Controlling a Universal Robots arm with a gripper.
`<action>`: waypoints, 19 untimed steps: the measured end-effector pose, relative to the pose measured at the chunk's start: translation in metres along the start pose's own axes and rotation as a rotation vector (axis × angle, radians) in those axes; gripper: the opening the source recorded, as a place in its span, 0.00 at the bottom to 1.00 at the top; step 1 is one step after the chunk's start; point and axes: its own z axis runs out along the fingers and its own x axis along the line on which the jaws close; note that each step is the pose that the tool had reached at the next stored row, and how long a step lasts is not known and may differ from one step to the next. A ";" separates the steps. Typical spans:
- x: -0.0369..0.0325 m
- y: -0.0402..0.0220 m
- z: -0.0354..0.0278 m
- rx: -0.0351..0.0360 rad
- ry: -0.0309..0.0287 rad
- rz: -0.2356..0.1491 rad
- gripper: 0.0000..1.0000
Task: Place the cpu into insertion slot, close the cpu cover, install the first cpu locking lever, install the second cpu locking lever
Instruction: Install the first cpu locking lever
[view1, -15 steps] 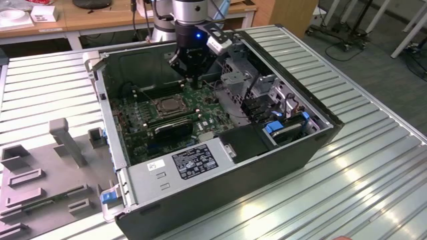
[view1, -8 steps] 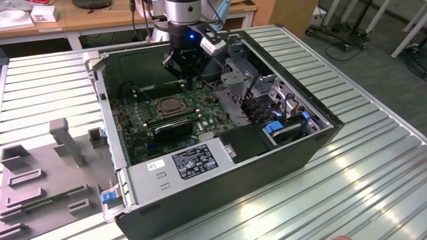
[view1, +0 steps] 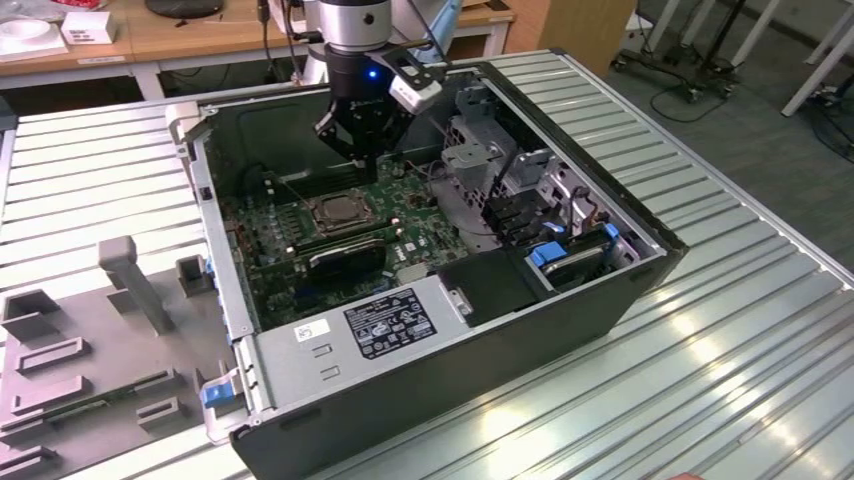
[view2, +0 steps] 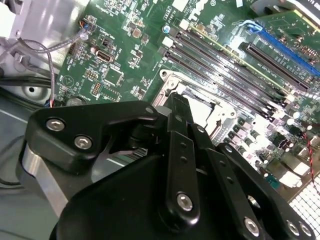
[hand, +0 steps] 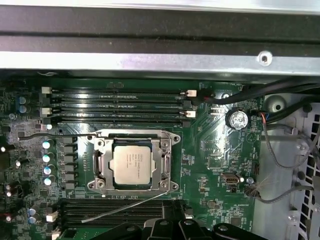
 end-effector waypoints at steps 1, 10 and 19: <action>0.0000 0.0000 0.0000 0.0000 0.0000 0.000 0.11; 0.0015 0.0000 -0.0001 -0.0347 -0.0114 0.003 0.11; 0.0018 -0.0002 0.0000 -0.0979 -0.0218 0.008 0.11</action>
